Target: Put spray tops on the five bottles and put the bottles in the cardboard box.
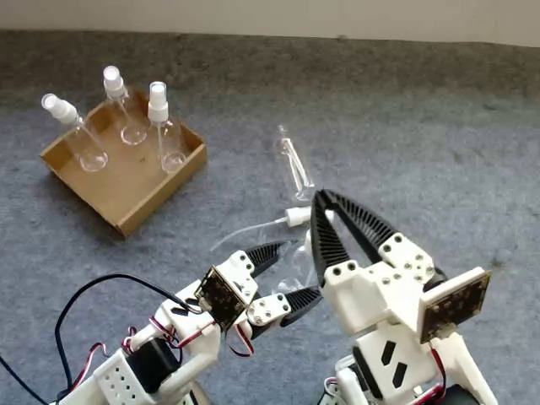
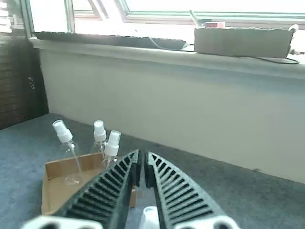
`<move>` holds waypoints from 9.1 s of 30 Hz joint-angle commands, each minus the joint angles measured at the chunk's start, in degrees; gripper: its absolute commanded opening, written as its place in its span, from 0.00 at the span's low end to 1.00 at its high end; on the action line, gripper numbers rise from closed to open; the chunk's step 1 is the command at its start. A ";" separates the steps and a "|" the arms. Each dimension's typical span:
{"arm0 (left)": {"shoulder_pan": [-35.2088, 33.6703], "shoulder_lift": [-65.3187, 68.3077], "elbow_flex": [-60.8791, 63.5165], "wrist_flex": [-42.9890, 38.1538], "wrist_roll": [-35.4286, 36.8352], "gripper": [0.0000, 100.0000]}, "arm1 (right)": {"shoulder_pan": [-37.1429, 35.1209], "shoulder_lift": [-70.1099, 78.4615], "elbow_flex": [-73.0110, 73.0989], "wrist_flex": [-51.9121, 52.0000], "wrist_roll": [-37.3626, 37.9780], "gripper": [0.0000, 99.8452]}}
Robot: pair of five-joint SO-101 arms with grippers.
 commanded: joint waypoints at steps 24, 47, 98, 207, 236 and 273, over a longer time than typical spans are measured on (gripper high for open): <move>-8.13 -0.40 1.27 -1.67 -0.44 0.12 | -2.42 -0.04 -2.95 20.18 -0.09 0.01; -19.74 -0.48 1.10 -1.67 -0.70 0.12 | -2.33 -0.04 -9.45 26.33 0.00 0.01; -24.40 -0.22 1.27 -27.87 -0.35 0.12 | -18.33 -0.13 39.34 -20.53 -0.62 0.01; -62.90 11.30 -21.32 0.00 -11.60 0.12 | -2.95 -12.62 55.87 -22.64 -0.18 0.01; -63.25 63.69 -23.34 -38.15 -5.54 0.12 | -2.95 -12.79 55.87 -21.05 -0.18 0.01; -66.33 109.05 -36.88 -71.30 -0.26 0.12 | -3.03 -12.62 55.87 -21.05 -0.18 0.01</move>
